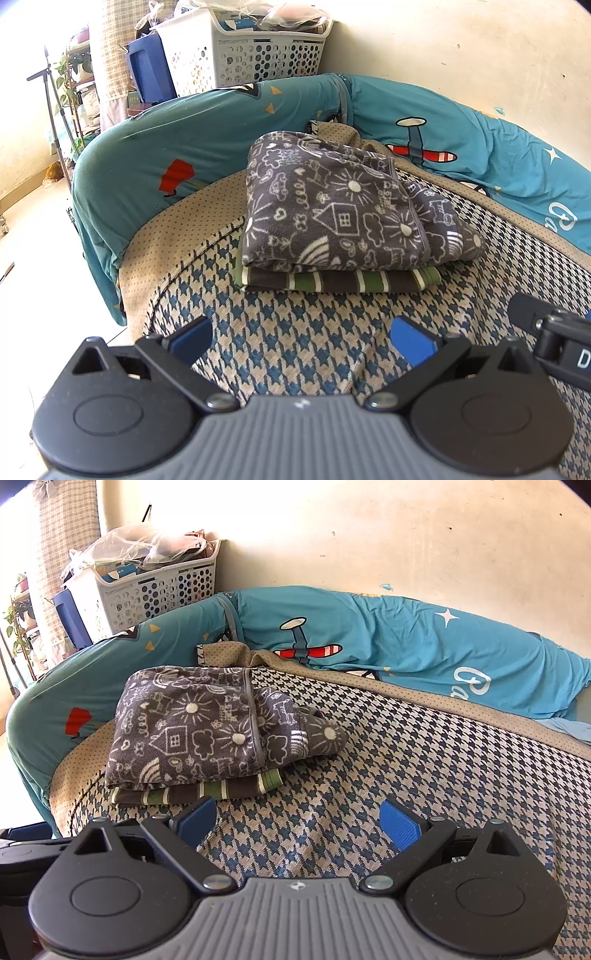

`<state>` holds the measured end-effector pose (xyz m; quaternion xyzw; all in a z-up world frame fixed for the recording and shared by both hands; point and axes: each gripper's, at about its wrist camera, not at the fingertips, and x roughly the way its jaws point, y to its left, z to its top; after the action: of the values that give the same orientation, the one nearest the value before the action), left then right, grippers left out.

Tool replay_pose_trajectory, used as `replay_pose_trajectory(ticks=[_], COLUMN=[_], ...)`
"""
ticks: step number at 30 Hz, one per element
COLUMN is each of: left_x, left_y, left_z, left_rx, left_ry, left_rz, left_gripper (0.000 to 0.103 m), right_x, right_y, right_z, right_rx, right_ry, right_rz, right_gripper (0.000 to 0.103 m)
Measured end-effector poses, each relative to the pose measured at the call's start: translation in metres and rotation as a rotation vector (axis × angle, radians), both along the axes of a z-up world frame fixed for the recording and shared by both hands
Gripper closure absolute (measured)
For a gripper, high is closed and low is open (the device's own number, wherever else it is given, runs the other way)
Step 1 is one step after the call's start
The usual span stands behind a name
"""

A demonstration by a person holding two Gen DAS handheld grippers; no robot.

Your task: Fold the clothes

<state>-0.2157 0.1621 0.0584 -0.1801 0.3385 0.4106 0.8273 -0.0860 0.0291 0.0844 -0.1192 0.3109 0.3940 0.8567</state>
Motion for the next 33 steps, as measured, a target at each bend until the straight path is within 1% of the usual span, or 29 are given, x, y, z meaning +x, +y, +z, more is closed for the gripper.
replay_pose_trajectory(ticks=[13, 21, 26, 33], left_x=[0.003, 0.005, 0.008, 0.011], left_y=[-0.001, 0.000, -0.002, -0.002], left_z=[0.000, 0.000, 0.000, 0.000], left_rx=[0.009, -0.007, 0.009, 0.004], left_ry=[0.015, 0.013, 0.033, 0.038], left_rz=[-0.014, -0.023, -0.023, -0.049], left_gripper=[0.000, 0.000, 0.000, 0.000], right_x=[0.001, 0.002, 0.004, 0.007], right_y=[-0.001, -0.003, -0.003, -0.005], right_z=[-0.001, -0.003, -0.005, -0.005], right_rx=[-0.006, -0.004, -0.006, 0.000], right_ry=[-0.002, 0.000, 0.004, 0.007], right_rz=[-0.007, -0.013, -0.016, -0.030], right_gripper=[0.007, 0.007, 0.007, 0.007])
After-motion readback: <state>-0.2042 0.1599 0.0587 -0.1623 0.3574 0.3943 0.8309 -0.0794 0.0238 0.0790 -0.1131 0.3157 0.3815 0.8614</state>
